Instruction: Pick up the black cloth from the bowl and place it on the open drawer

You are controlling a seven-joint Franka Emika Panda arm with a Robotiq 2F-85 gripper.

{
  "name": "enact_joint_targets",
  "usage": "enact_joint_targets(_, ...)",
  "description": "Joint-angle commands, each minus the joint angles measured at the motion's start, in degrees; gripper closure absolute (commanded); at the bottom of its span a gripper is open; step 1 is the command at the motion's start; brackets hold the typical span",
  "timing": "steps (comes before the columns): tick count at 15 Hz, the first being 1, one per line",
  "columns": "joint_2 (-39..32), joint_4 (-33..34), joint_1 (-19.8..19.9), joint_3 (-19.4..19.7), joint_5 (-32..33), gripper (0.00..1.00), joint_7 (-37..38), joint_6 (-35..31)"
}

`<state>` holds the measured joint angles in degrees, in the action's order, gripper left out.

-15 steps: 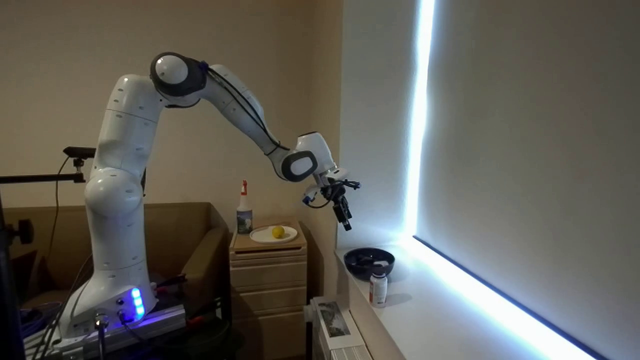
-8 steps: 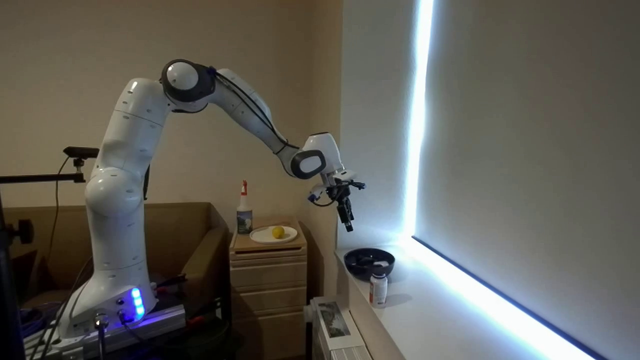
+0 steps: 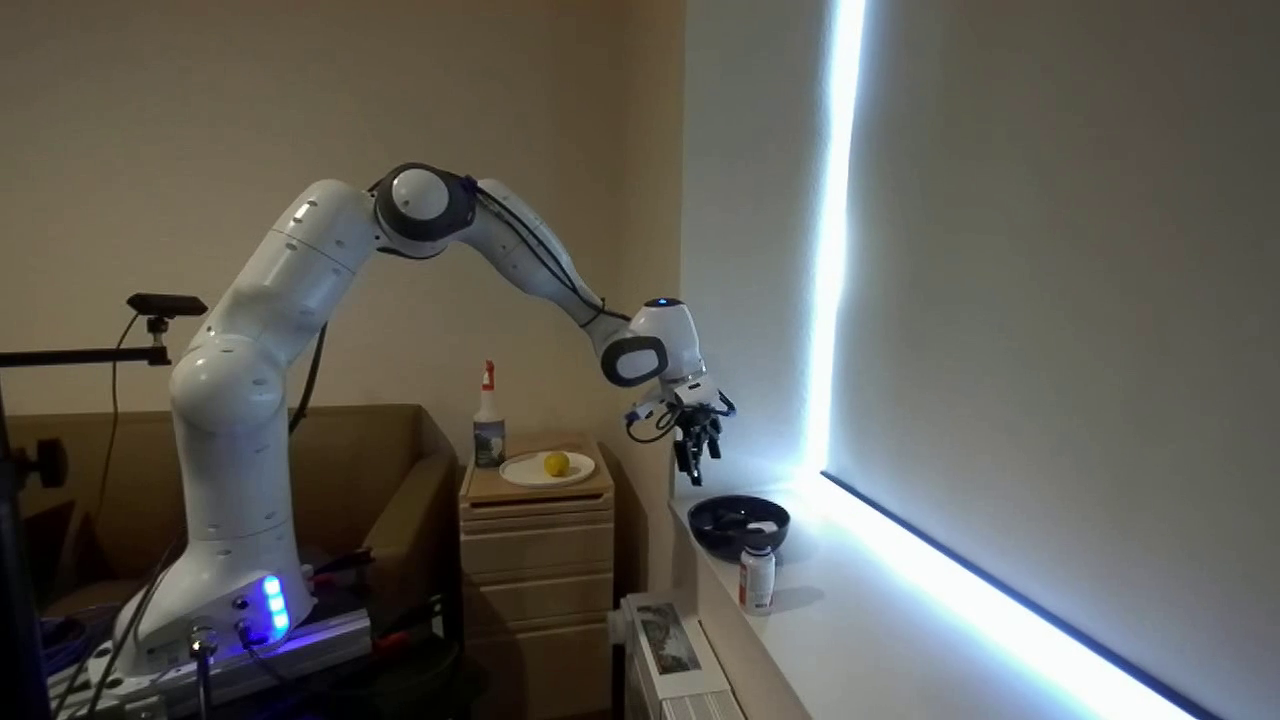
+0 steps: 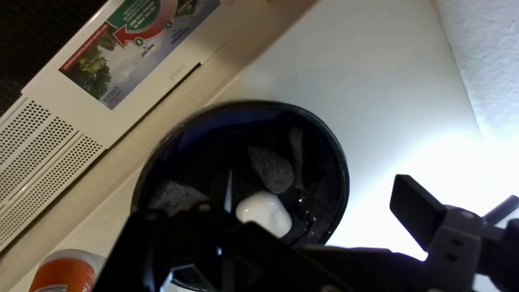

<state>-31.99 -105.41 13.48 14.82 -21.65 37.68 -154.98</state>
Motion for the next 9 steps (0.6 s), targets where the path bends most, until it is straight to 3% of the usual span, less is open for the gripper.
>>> enact_joint_targets(1, -6.56, 7.03, 0.36, 1.49, -1.17, 0.0, 8.05, 0.49)
enact_joint_targets(2, -7.72, 8.34, 0.6, 1.66, -0.81, 0.0, 9.93, 1.51)
enact_joint_targets(3, -4.37, 4.39, 0.45, 0.85, 0.31, 0.0, 7.35, 0.1)
enact_joint_targets(9, -10.38, 8.61, -0.81, 3.25, 2.2, 0.0, 14.08, 1.55)
